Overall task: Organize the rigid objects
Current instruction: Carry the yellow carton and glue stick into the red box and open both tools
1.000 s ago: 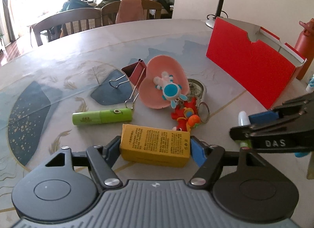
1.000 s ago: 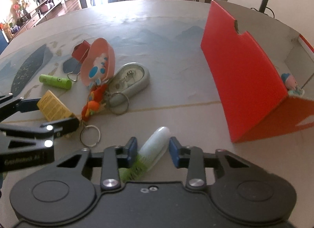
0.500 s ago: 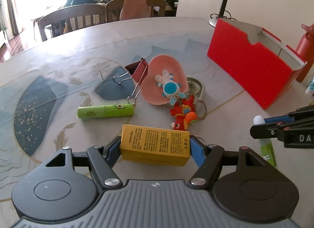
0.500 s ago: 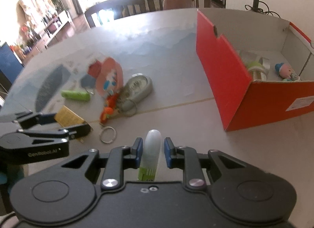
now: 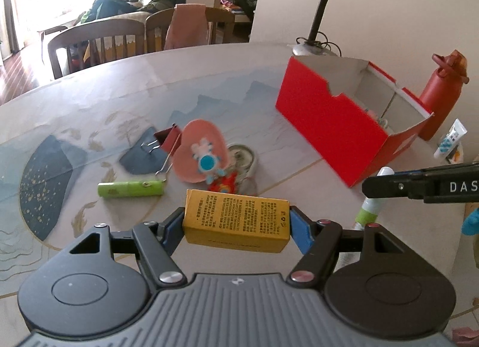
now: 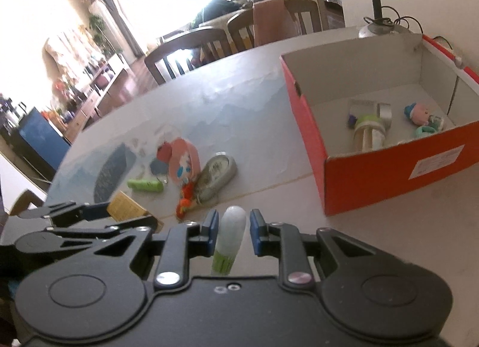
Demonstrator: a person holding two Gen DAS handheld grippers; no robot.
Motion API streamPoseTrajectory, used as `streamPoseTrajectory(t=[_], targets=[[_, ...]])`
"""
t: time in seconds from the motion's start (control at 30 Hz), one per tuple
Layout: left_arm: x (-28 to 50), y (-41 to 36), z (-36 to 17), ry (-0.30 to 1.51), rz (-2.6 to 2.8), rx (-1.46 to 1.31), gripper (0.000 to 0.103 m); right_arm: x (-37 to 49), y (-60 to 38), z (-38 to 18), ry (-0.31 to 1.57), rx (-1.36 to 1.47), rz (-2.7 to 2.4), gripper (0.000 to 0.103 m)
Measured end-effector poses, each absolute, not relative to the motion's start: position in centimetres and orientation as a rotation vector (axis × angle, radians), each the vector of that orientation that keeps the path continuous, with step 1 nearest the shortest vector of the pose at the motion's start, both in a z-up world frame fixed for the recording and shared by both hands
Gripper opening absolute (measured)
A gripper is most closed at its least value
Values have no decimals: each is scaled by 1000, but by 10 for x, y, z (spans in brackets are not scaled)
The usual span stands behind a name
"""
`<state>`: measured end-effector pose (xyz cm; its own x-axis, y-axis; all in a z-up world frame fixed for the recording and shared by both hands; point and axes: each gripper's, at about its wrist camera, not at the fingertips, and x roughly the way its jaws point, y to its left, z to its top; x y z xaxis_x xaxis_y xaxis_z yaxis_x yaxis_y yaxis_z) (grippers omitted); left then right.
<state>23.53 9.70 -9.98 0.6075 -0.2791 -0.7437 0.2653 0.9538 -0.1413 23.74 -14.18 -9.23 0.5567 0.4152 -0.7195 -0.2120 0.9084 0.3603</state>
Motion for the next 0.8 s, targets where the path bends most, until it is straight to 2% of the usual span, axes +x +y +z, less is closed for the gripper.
streamPoseTrajectory(t=[0.8], targets=[[274,-26,-31,763,-360,58,72,306,-261,2,686,337,416,20]])
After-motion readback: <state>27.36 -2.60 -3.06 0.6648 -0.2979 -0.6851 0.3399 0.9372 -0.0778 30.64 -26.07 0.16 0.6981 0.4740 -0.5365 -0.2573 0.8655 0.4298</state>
